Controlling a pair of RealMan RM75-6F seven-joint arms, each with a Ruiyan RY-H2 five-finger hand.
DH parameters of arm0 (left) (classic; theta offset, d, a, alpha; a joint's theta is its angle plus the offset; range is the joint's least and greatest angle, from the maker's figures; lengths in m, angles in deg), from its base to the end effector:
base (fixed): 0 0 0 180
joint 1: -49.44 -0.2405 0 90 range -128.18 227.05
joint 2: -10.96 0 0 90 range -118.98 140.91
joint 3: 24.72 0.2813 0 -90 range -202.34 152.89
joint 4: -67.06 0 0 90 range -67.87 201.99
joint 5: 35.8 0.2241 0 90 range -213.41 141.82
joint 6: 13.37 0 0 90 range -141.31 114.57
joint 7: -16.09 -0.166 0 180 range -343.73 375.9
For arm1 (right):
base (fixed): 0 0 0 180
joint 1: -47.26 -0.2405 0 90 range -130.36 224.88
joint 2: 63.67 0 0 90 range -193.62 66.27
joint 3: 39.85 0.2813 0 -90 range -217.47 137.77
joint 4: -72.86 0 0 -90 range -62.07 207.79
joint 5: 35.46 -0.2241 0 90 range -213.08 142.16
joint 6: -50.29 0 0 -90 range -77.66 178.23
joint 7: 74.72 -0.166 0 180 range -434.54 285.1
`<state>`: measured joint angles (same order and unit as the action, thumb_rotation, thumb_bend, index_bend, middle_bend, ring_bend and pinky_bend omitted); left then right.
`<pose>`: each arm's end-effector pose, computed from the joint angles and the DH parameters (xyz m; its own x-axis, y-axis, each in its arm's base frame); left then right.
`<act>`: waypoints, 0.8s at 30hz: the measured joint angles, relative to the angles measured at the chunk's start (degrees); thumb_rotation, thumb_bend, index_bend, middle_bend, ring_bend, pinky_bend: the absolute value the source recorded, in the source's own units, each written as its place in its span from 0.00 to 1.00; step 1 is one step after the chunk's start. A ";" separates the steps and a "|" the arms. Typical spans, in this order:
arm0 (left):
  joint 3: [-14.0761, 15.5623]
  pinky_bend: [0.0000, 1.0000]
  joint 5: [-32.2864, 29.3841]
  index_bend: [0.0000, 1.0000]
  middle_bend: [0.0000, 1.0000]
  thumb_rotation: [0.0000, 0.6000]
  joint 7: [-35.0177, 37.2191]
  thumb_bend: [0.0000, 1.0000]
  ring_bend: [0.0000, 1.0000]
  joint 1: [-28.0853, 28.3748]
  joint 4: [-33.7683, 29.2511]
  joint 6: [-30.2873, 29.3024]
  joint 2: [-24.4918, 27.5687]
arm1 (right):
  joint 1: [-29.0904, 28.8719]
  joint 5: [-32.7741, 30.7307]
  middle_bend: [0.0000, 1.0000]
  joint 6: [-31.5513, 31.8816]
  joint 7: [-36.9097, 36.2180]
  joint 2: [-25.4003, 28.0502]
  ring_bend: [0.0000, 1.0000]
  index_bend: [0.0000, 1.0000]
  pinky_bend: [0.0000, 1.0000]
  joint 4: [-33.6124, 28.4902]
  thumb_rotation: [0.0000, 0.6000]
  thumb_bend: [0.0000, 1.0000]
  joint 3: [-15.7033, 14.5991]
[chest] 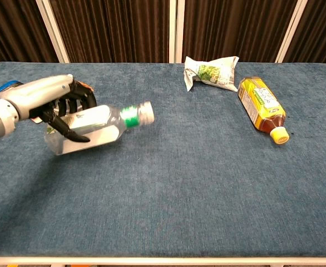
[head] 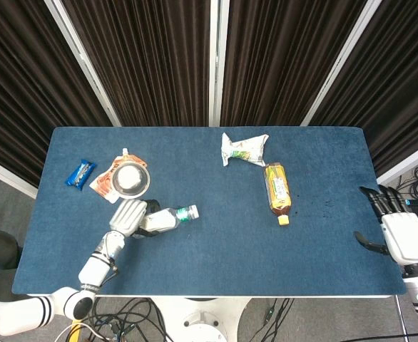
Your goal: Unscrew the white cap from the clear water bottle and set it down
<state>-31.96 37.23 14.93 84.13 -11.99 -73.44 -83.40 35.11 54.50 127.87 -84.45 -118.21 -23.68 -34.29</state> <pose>-0.1964 0.3469 -0.0613 0.1853 0.3205 0.9290 0.9531 -0.2887 -0.0905 -0.2981 -0.2548 0.1901 0.3447 -0.0486 0.9374 -0.9248 -0.1888 0.3303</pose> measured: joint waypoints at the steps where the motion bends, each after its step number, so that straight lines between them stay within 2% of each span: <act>1: 0.17 0.58 1.57 0.65 0.64 1.00 3.49 0.31 0.57 -0.12 0.49 -0.62 0.05 | -0.68 0.96 0.13 -0.59 -1.86 0.87 0.00 0.07 0.00 -0.83 1.00 0.16 -0.04; 6: 1.17 0.58 11.18 0.65 0.64 1.00 23.98 0.31 0.57 -0.53 4.03 -6.13 -0.39 | -6.86 7.89 0.12 -4.84 -12.19 5.06 0.00 0.11 0.00 -6.73 1.00 0.16 0.09; 10: 1.50 0.58 18.60 0.65 0.64 1.00 34.84 0.31 0.57 -0.28 7.11 -12.30 -1.74 | -12.66 10.83 0.12 -9.60 -16.05 6.95 0.00 0.17 0.00 -11.34 1.00 0.15 0.92; 15: 1.00 0.57 22.09 0.65 0.64 1.00 36.95 0.31 0.57 0.98 9.21 -16.73 -4.54 | -17.52 9.49 0.12 -15.03 -12.71 8.07 0.00 0.21 0.00 -16.00 0.99 0.13 3.29; 24: 0.59 0.57 22.02 0.65 0.64 1.00 36.36 0.31 0.57 2.11 8.65 -17.64 -6.69 | -25.04 0.25 0.11 -25.24 -0.70 6.84 0.00 0.25 0.00 -22.70 0.97 0.11 6.74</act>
<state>-31.37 59.25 51.29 86.23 -3.34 -91.08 -90.09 10.07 54.75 102.63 -85.15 -111.37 -46.38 -27.55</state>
